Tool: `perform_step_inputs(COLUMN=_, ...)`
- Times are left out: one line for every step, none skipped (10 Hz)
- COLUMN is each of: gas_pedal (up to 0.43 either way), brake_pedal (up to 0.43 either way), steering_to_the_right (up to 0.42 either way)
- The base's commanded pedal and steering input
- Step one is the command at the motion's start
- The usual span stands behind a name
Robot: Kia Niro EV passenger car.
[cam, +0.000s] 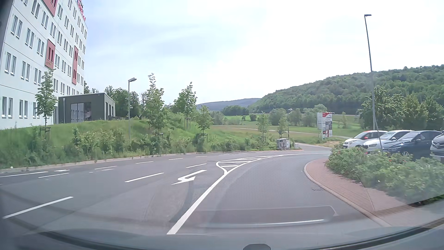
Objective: Follow the waypoints while adhering to traffic rules and regulations
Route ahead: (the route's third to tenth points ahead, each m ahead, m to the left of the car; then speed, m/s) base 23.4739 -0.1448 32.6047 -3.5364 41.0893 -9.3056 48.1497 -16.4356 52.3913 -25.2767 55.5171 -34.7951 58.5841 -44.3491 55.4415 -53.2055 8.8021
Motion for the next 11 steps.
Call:
perform_step_inputs(gas_pedal=0.000, brake_pedal=0.000, steering_to_the_right=0.039)
perform_step_inputs(gas_pedal=0.000, brake_pedal=0.000, steering_to_the_right=0.041)
perform_step_inputs(gas_pedal=0.000, brake_pedal=0.000, steering_to_the_right=0.043)
perform_step_inputs(gas_pedal=0.000, brake_pedal=0.000, steering_to_the_right=0.048)
perform_step_inputs(gas_pedal=0.000, brake_pedal=0.000, steering_to_the_right=0.053)
perform_step_inputs(gas_pedal=0.000, brake_pedal=0.000, steering_to_the_right=0.061)
perform_step_inputs(gas_pedal=0.000, brake_pedal=0.000, steering_to_the_right=0.067)
perform_step_inputs(gas_pedal=0.000, brake_pedal=0.000, steering_to_the_right=0.071)
perform_step_inputs(gas_pedal=0.000, brake_pedal=0.000, steering_to_the_right=0.075)
perform_step_inputs(gas_pedal=0.000, brake_pedal=0.000, steering_to_the_right=0.078)
perform_step_inputs(gas_pedal=0.000, brake_pedal=0.000, steering_to_the_right=0.082)
